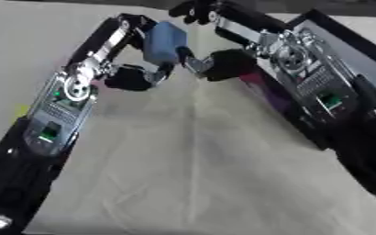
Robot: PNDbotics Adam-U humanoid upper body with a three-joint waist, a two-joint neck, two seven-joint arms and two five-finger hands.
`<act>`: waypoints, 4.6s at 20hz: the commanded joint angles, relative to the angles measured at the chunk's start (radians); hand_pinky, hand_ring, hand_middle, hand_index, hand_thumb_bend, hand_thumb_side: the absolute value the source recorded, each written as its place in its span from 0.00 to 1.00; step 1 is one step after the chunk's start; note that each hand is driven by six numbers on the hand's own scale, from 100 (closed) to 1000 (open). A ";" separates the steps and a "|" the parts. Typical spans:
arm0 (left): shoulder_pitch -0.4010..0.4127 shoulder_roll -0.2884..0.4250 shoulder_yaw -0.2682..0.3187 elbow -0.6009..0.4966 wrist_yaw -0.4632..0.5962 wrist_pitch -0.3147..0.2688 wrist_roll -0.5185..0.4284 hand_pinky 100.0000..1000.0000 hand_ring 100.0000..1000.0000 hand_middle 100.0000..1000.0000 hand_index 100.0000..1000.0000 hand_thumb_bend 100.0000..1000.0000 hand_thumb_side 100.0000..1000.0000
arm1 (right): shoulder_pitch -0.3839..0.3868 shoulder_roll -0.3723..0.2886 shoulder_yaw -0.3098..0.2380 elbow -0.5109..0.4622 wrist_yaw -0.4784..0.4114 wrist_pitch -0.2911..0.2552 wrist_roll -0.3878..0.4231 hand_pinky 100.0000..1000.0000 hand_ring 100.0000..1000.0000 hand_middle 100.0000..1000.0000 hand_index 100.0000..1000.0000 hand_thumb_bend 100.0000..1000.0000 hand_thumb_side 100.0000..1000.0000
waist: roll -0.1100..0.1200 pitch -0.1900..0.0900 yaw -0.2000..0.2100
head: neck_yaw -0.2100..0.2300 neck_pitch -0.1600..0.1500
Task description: Pick up the objects with one hand, pass them to the other hand, and then place them into the box on the other side of the table.
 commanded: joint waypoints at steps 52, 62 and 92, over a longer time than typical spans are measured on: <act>-0.027 -0.013 -0.036 -0.041 0.103 -0.056 -0.035 0.63 0.46 0.51 0.54 0.05 0.00 | -0.006 -0.005 -0.009 0.054 -0.100 0.054 -0.033 0.86 0.74 0.72 0.76 0.00 0.25 | -0.010 -0.016 0.006 | -0.022 -0.001; -0.025 -0.015 -0.035 -0.039 0.116 -0.058 -0.006 0.63 0.46 0.51 0.57 0.11 0.09 | -0.001 -0.009 -0.007 0.049 -0.212 0.097 -0.068 0.81 0.60 0.57 0.63 0.00 0.15 | -0.010 -0.016 0.005 | -0.023 0.000; -0.010 -0.011 -0.034 -0.029 0.025 -0.066 -0.014 0.72 0.58 0.67 0.82 0.68 0.23 | 0.007 -0.042 -0.019 -0.008 -0.348 0.178 -0.068 0.79 0.56 0.52 0.58 0.00 0.15 | -0.004 -0.017 -0.005 | -0.026 -0.004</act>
